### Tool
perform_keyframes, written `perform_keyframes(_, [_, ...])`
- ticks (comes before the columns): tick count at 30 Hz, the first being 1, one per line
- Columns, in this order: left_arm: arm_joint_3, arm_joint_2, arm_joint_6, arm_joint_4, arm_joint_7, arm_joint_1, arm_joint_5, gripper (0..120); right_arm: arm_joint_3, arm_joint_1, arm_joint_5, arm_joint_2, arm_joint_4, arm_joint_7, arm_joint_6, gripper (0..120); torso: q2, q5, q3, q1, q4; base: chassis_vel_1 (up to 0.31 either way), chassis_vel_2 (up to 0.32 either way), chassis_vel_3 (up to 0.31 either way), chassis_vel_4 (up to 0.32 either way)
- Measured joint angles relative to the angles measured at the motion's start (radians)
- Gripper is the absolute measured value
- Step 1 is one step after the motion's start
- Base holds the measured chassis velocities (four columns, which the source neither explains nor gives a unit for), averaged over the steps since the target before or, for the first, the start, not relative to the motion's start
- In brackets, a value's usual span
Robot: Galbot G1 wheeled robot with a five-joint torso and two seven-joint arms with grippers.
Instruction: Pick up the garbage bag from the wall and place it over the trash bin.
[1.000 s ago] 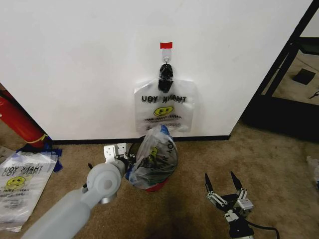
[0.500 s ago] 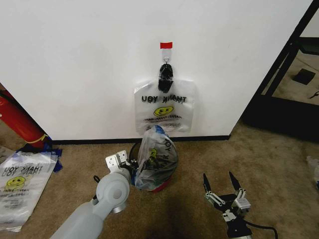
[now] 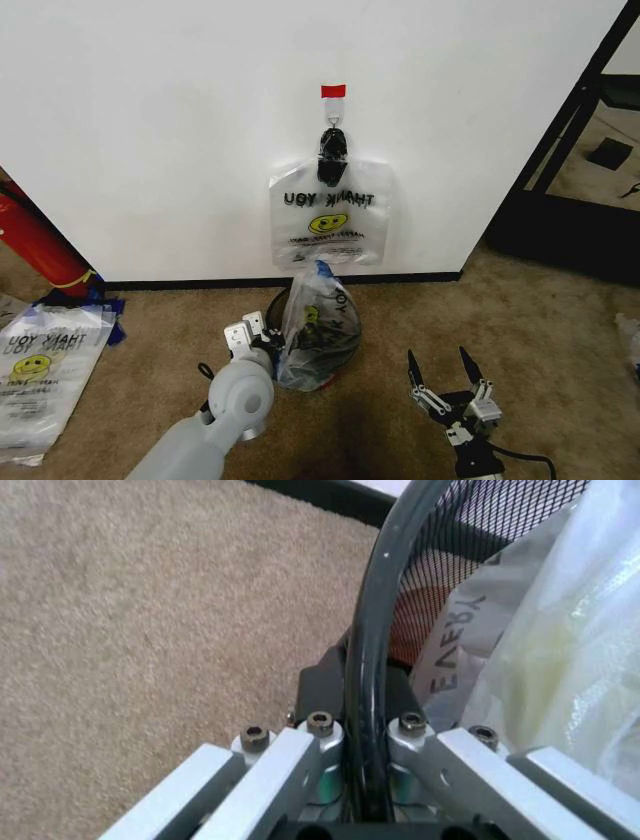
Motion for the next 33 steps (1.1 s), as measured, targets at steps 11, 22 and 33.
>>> perform_keyframes(11, [-0.020, -0.008, 0.046, 0.005, 0.037, 0.012, 0.011, 15, 0.000, -0.003, 0.001, 0.002, 0.000, 0.001, 0.007, 100, 0.000, -0.0001, 0.000, 0.000, -0.0001, 0.000, 0.000, 0.000, 0.000])
perform_keyframes(22, [-0.073, 0.042, 0.117, -0.087, 0.084, 0.060, 0.052, 57, -0.013, 0.001, -0.018, 0.005, 0.019, 0.026, -0.015, 100, 0.000, -0.0002, 0.000, 0.000, -0.0001, 0.000, 0.000, 0.000, 0.000])
perform_keyframes(33, [-0.156, 0.140, 0.137, -0.286, 0.251, 0.209, 0.354, 94, -0.082, 0.056, -0.098, -0.086, 0.181, 0.347, -0.388, 100, 0.000, -0.0001, 0.000, 0.000, 0.0002, 0.000, 0.000, 0.000, 0.000])
